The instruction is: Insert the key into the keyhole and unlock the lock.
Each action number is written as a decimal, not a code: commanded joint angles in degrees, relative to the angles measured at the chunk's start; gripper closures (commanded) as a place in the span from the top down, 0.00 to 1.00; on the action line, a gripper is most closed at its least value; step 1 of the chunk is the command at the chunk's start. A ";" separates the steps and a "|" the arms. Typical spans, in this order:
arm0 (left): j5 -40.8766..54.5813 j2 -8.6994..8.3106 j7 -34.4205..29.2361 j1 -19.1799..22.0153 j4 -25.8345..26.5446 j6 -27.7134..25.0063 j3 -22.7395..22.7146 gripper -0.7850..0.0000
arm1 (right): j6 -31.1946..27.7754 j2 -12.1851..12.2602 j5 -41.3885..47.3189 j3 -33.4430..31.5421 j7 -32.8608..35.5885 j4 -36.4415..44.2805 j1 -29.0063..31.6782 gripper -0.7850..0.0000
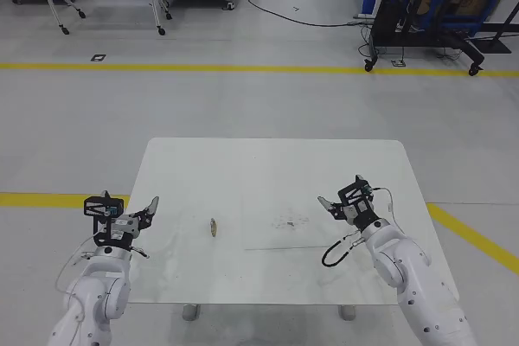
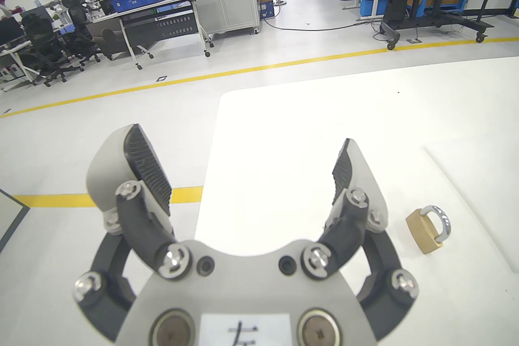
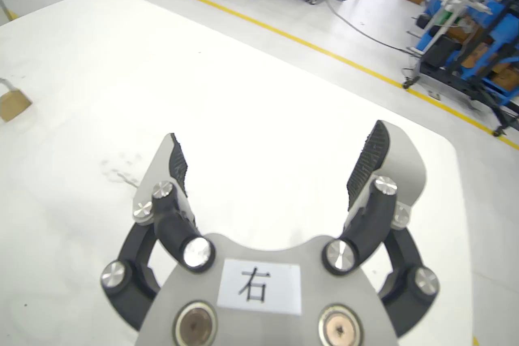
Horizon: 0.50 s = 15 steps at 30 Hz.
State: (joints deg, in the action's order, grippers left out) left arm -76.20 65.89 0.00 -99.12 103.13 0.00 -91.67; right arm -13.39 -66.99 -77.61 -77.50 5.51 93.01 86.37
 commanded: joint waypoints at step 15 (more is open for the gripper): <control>0.00 0.00 0.00 0.00 0.00 0.00 0.00 1.00 | -12.67 -0.24 4.67 3.23 -0.18 -7.69 -6.16 1.00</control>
State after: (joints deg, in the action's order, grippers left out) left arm -76.20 65.89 0.00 -99.12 103.13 0.00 -91.67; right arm -21.04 -67.22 -73.49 -74.63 6.03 87.30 81.52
